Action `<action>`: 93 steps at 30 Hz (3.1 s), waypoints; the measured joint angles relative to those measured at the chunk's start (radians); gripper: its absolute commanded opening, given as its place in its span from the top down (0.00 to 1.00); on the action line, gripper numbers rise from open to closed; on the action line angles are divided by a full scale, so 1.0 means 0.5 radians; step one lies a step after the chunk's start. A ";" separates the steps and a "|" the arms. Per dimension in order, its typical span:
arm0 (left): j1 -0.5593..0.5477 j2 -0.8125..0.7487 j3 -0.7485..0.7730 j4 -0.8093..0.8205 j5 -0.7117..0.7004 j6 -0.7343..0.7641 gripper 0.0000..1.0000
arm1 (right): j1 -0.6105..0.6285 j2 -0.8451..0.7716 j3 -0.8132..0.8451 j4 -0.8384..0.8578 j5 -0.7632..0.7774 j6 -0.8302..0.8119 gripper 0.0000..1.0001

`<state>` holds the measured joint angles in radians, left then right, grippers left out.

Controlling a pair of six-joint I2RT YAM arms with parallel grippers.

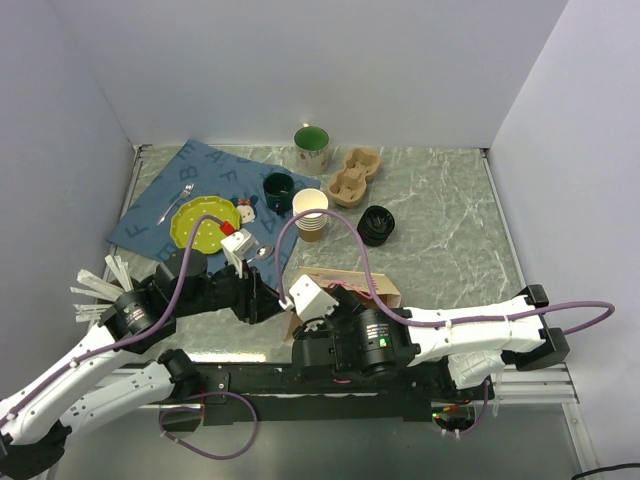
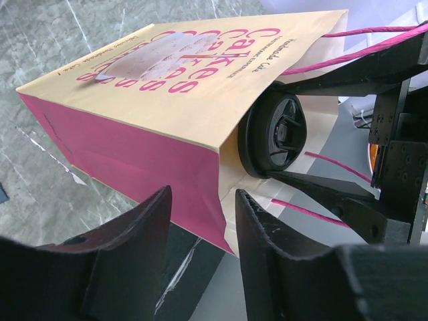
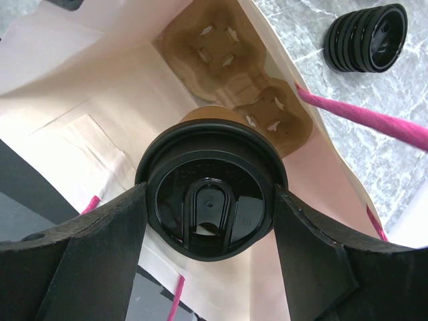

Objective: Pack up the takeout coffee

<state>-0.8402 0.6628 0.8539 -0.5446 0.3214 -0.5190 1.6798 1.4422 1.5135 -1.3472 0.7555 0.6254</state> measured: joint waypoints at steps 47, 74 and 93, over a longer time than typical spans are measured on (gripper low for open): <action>-0.002 0.108 -0.203 0.488 0.213 0.465 0.43 | -0.381 -0.674 -0.835 0.750 -0.213 -1.150 0.53; -0.017 0.096 -0.261 0.553 0.218 0.475 0.99 | -0.385 -0.741 -1.214 1.068 -0.242 -1.649 0.52; -0.018 0.080 -0.342 0.684 0.263 0.454 0.58 | -0.555 -0.818 -1.337 1.176 -0.388 -2.028 0.52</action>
<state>-0.8490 0.7029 0.6830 -0.2028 0.4530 -0.2920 1.4025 1.0332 0.8452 -0.7589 0.5617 -0.3885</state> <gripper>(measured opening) 0.101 0.757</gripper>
